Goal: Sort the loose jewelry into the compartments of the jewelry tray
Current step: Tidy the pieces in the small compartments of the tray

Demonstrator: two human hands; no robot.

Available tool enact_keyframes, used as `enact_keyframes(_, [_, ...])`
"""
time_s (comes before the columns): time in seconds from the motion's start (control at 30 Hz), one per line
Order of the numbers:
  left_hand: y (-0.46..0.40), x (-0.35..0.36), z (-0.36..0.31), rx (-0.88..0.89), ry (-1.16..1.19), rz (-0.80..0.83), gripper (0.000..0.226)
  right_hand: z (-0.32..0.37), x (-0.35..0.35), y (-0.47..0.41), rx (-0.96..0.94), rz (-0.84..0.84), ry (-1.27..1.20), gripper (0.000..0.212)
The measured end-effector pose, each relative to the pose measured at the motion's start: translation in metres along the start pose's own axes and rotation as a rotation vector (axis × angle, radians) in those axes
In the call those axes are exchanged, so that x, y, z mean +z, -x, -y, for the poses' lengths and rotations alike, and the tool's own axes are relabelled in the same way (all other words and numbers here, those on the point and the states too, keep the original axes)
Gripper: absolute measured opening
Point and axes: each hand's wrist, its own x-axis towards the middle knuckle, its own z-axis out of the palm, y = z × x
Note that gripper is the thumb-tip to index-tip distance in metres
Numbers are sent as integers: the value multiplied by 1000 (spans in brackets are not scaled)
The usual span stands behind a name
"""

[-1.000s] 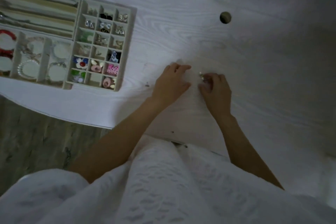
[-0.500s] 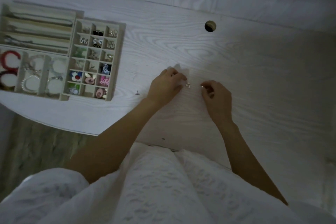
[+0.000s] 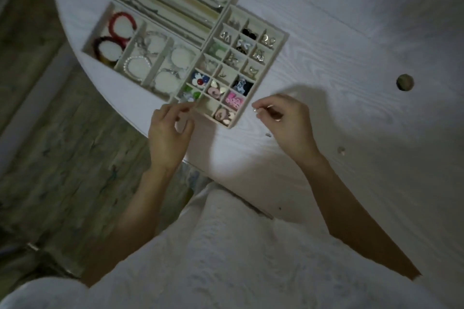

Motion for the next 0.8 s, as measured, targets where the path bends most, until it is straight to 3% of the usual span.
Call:
enact_keyframes(0.1, [-3,-3,22,-49,7,7,31,12,36,-23,-121,108,152,15])
enact_keyframes(0.27, [-16,8,36,32,36,-49,32,25,79,-42,-270,229,405,29])
enact_keyframes(0.4, [-31,10,40,87,49,-139,36,28,94,-48,-335,270,523,36])
enact_keyframes(0.53, [-37,13,47,85,67,-128,36,23,104,-49,-337,313,595,48])
enact_keyframes(0.63, [-39,13,50,93,68,-124,35,22,107,-46,-386,219,648,43])
enact_keyframes(0.8, [-40,15,50,104,48,-146,35,13,92,-36,-405,-140,621,9])
